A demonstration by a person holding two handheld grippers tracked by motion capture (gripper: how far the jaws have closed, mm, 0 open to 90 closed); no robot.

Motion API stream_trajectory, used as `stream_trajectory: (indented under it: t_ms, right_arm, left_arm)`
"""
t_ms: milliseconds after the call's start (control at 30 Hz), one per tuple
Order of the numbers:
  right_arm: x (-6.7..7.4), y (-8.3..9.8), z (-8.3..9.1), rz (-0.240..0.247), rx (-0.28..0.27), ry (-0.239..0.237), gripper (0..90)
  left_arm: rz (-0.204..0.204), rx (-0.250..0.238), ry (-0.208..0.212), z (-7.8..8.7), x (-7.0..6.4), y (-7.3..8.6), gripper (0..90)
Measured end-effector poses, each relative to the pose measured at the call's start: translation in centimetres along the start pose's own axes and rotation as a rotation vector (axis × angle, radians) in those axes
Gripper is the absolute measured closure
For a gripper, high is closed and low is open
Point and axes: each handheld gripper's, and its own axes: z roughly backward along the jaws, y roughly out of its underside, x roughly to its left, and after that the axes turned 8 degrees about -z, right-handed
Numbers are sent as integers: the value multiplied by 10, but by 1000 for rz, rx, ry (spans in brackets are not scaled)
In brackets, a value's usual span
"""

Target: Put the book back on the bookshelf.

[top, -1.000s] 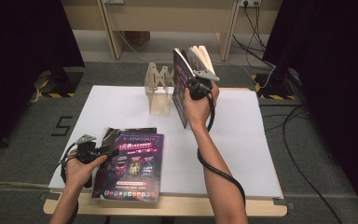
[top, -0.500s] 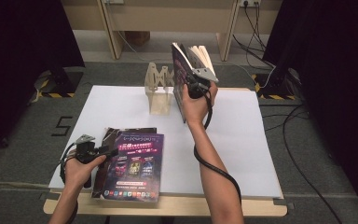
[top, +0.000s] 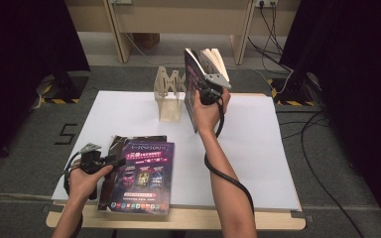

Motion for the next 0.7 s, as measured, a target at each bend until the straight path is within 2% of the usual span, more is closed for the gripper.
stream_trajectory:
  t_ms: [300,500,700]
  right_arm:
    - [-2,-2,2,3,31,37,798]
    - [-3,-2,8,11,54,38,718]
    - [-5,2,18,18,83,32,678]
  left_arm:
    - [-5,1,4,-1,-2,0,438]
    - [-5,4,5,-2,-3,0,438]
    - [-7,8,0,-2,-3,0,438]
